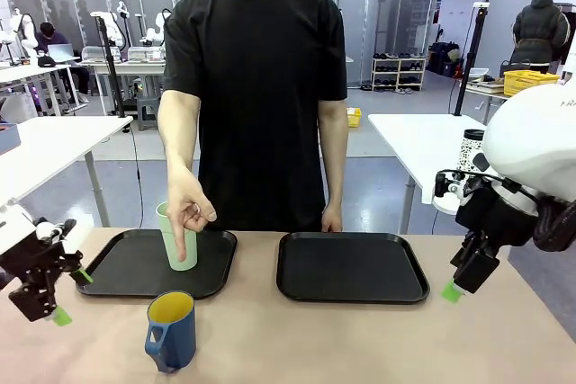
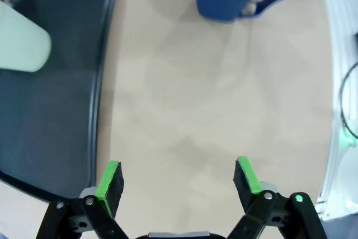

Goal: Sort and store the cups by type.
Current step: Pick up the Handle plastic cup and place it into the empty Flat Tray.

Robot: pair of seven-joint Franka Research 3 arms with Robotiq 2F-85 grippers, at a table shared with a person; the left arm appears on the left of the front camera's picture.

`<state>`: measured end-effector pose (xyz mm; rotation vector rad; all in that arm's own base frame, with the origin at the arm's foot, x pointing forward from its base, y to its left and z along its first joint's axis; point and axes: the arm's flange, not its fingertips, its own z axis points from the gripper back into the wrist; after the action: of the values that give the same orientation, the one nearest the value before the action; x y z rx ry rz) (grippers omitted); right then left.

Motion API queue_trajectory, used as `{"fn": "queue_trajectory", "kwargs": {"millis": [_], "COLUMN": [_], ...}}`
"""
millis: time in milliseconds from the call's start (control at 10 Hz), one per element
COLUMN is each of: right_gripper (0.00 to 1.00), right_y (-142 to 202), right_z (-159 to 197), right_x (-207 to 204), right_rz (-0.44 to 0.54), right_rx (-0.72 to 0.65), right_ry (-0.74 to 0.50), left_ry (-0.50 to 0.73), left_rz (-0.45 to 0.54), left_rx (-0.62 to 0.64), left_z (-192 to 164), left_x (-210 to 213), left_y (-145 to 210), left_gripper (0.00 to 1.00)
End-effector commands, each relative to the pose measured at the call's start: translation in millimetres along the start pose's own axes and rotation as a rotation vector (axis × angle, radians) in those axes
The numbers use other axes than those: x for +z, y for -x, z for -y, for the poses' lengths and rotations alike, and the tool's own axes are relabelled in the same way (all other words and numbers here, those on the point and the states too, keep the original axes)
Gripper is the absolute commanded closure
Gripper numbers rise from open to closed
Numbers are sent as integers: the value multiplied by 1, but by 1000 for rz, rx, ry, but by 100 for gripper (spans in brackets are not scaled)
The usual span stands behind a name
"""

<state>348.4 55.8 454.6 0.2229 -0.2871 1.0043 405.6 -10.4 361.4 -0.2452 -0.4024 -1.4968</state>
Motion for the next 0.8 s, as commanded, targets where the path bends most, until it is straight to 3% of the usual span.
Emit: {"fn": "queue_trajectory", "kwargs": {"millis": [0,300,700], "right_gripper": [0,0,0], "right_y": [1,1,1], "right_z": [-1,-1,-1], "right_x": [-2,-2,-2], "right_rz": [2,2,2], "right_rx": [-9,-9,-9], "right_ry": [10,10,10], "left_ry": [-41,3,72], "left_rz": [97,299,480], "left_rx": [-32,-75,-118], "left_z": [35,38,41], "left_x": [-34,-47,-67], "left_y": [6,12,26], "left_gripper": [0,0,0]}}
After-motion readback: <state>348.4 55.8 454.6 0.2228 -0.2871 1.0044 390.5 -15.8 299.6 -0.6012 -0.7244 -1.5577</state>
